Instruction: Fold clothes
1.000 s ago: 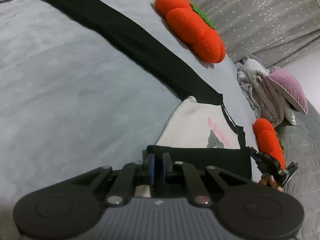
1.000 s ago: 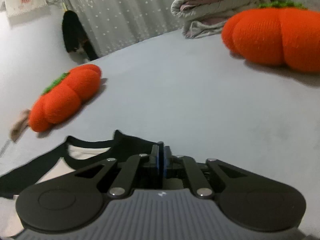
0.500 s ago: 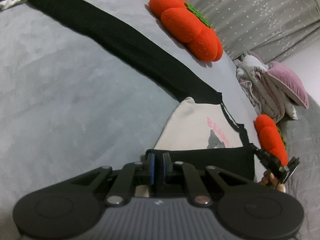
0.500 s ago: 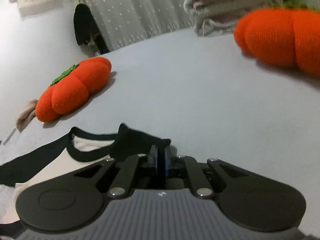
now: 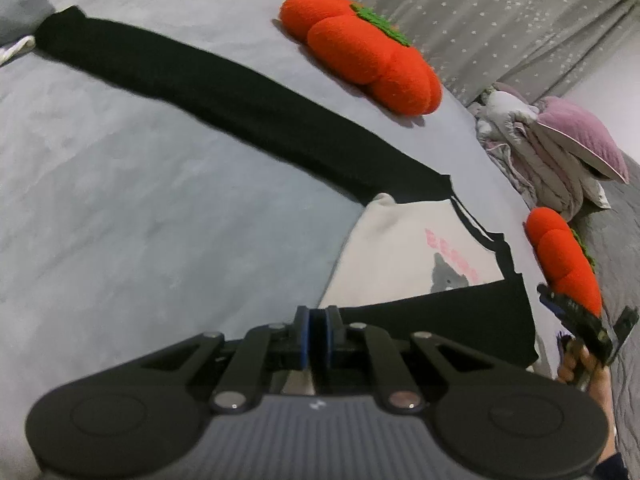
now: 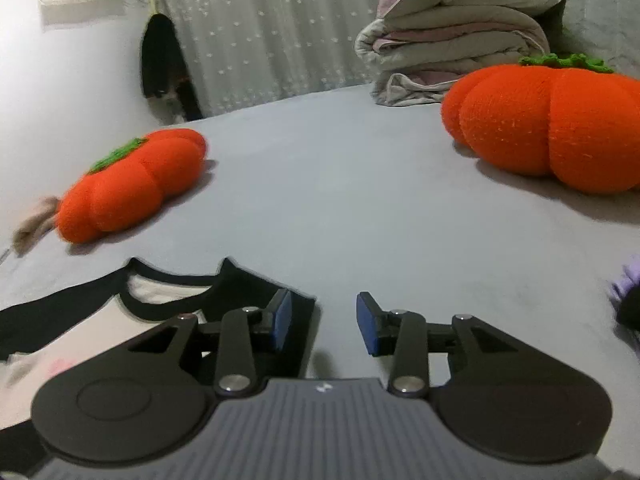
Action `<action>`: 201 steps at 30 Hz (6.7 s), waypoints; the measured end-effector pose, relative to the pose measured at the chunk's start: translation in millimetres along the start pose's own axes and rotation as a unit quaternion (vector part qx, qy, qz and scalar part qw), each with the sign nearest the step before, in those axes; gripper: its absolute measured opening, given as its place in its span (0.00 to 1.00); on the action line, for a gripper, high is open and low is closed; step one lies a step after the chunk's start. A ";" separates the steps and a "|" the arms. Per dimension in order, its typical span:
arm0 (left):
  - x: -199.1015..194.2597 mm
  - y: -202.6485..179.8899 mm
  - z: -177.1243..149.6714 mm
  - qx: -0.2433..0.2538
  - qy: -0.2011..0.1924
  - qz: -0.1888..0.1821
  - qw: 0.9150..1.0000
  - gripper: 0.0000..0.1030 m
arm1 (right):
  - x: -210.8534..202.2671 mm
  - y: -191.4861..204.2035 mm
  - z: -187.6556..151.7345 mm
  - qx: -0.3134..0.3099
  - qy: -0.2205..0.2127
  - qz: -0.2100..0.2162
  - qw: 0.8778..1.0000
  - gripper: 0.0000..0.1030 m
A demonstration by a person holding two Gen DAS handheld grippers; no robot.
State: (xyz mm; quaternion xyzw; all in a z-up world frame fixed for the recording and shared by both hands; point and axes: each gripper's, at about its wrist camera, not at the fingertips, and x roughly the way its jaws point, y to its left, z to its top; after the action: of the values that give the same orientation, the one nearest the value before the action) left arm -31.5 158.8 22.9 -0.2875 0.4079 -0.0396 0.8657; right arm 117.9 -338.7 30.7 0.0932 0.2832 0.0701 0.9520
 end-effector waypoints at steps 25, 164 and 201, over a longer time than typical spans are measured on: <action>-3.8 -1.5 5.9 0.013 -0.002 -0.008 1.000 0.06 | -47.9 34.5 -52.1 -0.044 0.012 -0.025 0.999 0.05; 25.7 -56.2 -34.7 0.217 0.034 0.050 0.974 0.12 | -84.7 125.0 -127.9 0.295 0.075 0.080 0.949 0.15; 25.1 -55.6 -34.2 0.219 0.035 0.063 0.973 0.07 | -99.1 128.5 -125.3 0.301 0.050 0.048 0.951 0.05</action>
State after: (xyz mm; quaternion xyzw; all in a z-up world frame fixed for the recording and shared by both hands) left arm -30.6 89.0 18.1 -0.0634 0.4367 -0.0828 0.8935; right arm -43.9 -214.9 7.7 0.3849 0.3338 0.0321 0.8599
